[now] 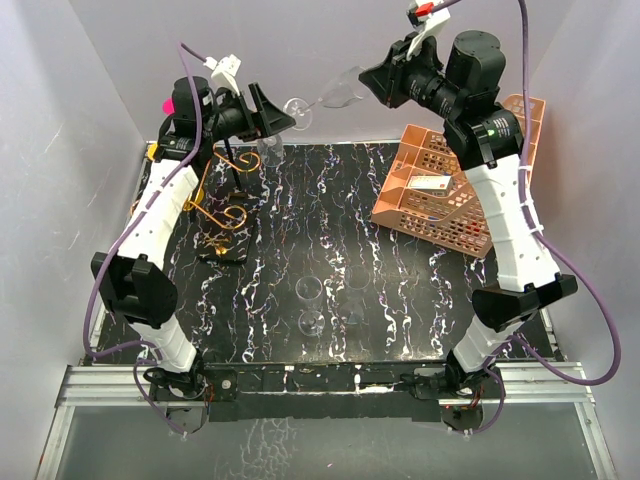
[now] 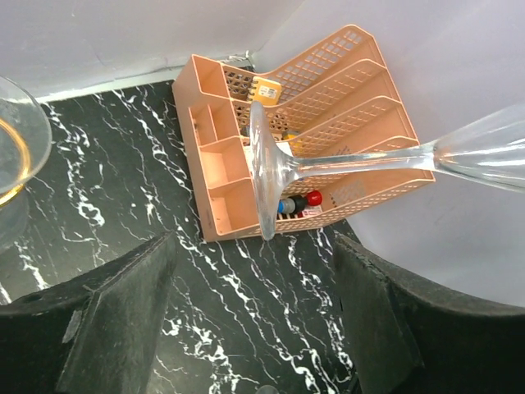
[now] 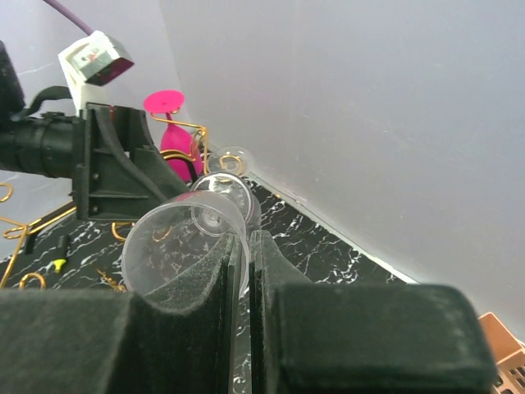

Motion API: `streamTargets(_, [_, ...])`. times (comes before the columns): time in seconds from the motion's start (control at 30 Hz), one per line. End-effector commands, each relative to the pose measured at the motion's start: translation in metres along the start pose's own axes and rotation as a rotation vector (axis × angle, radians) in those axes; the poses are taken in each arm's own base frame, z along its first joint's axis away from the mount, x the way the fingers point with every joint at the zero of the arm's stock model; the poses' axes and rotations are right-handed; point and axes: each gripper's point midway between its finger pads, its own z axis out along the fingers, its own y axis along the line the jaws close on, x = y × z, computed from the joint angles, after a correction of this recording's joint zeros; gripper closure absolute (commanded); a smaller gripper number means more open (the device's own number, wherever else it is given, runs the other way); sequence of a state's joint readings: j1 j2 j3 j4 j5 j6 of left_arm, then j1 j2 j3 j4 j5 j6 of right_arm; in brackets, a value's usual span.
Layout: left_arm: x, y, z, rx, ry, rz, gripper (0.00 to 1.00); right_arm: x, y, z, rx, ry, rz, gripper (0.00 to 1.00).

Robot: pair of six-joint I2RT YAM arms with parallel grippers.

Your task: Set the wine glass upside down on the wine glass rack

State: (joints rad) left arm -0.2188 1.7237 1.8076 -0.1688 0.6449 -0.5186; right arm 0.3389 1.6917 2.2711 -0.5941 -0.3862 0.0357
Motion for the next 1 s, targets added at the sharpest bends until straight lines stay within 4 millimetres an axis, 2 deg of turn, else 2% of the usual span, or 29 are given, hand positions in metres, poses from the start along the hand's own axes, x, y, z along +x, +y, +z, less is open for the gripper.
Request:
streamTargets(0.0, [-0.011, -0.027, -0.012, 0.079, -0.038, -0.014, 0.28, -0.042, 0.015, -0.011, -0.074, -0.126, -0.009, 0.92])
streamTargets(0.1, [-0.008, -0.027, -0.012, 0.082, -0.031, -0.029, 0.3, -0.044, 0.017, -0.015, -0.093, -0.128, -0.007, 0.92])
streamTargets(0.37, [-0.008, -0.041, -0.017, 0.148, -0.031, -0.03, 0.42, -0.039, 0.021, -0.017, -0.136, -0.117, 0.007, 0.92])
streamTargets(0.53, [-0.008, -0.045, -0.018, 0.174, -0.03, -0.041, 0.59, -0.036, 0.021, -0.016, -0.144, -0.11, 0.01, 0.92])
streamTargets(0.67, [-0.007, -0.044, -0.017, 0.175, -0.026, -0.044, 0.68, -0.037, 0.02, -0.017, -0.141, -0.112, 0.006, 0.92])
streamTargets(0.8, [-0.008, -0.045, -0.018, 0.172, -0.027, -0.046, 0.69, -0.036, 0.017, -0.017, -0.132, -0.111, 0.004, 0.92])
streamTargets(0.97, [-0.011, -0.045, -0.022, 0.167, -0.037, -0.057, 0.62, -0.036, 0.014, -0.017, -0.124, -0.112, 0.0, 0.92])
